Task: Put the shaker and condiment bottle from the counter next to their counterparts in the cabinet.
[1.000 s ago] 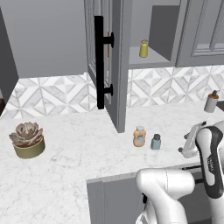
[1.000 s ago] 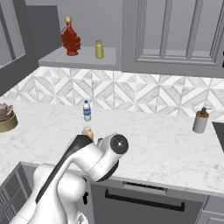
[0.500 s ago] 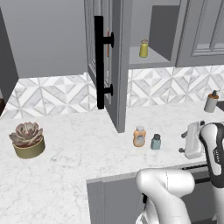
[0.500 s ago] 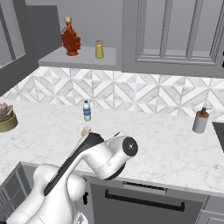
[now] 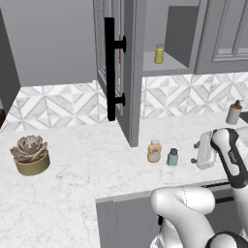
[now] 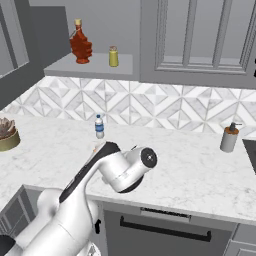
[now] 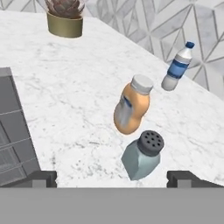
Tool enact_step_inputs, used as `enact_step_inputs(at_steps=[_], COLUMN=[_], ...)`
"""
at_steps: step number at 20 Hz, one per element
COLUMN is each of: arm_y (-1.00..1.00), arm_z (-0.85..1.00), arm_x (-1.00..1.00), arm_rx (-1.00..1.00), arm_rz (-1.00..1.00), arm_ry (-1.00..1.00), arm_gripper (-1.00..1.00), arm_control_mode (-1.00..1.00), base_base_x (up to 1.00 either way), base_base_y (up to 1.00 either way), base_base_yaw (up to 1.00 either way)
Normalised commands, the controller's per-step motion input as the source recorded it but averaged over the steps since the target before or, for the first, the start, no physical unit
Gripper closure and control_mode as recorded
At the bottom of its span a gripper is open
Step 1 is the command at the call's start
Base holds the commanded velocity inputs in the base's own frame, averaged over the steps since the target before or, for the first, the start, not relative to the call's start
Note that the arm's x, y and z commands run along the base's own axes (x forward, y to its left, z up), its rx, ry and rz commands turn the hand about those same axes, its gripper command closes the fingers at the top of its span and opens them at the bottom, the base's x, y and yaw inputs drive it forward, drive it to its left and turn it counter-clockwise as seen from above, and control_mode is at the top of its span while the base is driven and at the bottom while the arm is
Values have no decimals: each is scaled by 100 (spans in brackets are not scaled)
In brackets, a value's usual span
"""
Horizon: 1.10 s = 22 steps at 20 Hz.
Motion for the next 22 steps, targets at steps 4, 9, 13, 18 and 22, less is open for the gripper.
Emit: enact_step_inputs(at_steps=[4, 9, 13, 18, 22], arm_y=[0, 0, 0, 1, 0], arm_z=[-20, -20, -4, 0, -11], arm_x=[18, 11, 21, 28, 25], arm_rx=[6, 13, 3, 4, 5], arm_rz=[7, 8, 4, 2, 3], arm_ry=[1, 7, 3, 2, 3], arm_gripper=[-100, -100, -100, -100, -100], arm_control_mode=[-100, -100, -100, -100, -100], base_base_x=[0, 0, 0, 0, 0], base_base_y=[0, 0, 0, 0, 0], base_base_yaw=[0, 0, 0, 0, 0])
